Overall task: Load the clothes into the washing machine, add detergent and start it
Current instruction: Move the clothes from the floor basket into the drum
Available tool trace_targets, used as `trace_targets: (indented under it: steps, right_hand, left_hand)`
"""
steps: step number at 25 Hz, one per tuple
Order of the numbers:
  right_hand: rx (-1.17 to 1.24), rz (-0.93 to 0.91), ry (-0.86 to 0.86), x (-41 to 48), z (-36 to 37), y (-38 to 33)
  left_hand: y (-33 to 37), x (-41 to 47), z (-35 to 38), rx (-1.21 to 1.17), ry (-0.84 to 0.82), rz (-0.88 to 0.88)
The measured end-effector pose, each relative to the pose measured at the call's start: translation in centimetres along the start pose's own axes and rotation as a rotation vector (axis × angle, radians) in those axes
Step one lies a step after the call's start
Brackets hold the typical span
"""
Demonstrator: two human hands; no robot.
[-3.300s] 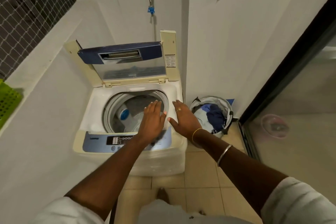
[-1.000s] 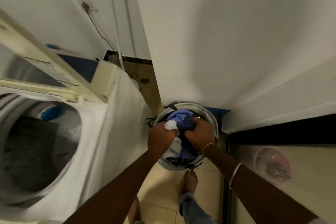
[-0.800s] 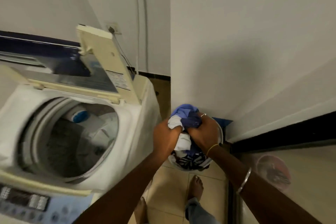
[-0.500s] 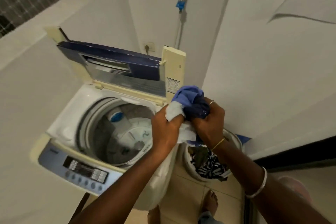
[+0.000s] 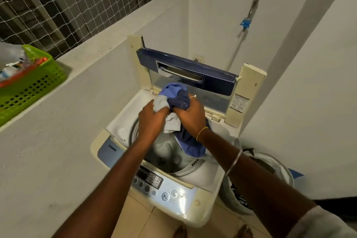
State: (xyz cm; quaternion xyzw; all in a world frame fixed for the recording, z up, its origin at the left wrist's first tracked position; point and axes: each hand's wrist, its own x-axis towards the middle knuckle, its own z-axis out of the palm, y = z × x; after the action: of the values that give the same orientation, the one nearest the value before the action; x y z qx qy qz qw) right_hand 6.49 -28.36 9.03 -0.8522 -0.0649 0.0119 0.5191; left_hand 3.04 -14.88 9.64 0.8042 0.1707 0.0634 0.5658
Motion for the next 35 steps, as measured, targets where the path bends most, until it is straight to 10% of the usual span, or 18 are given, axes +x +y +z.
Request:
trace_targets:
  steps: [6,14,18,23,35]
  right_hand:
    - [-0.296,0.301,-0.457,-1.1,3.6,8.7]
    - [-0.22,0.256,-0.249,-3.7,-0.4,12.9]
    - [-0.193,0.217,-0.038,-4.6,-6.1,15.3]
    - [-0.181,0.256,0.201,-6.4,-13.5,21.1]
    - [-0.242,0.651,0.033,-7.3,-19.3,48.8]
  left_hand:
    - [-11.2,0.4,1.4,0.422,-0.332,-0.296]
    - [-8.7,-2.9,9.5,0.457,-0.176,-0.131]
    - [-8.0,-2.4,15.4,0.208,-0.609,0.081]
    - [-4.0,-7.0,25.3,0.243,-0.224,0.204]
    - [-19.5,-5.6,47.9,0.461,-0.589,0.009]
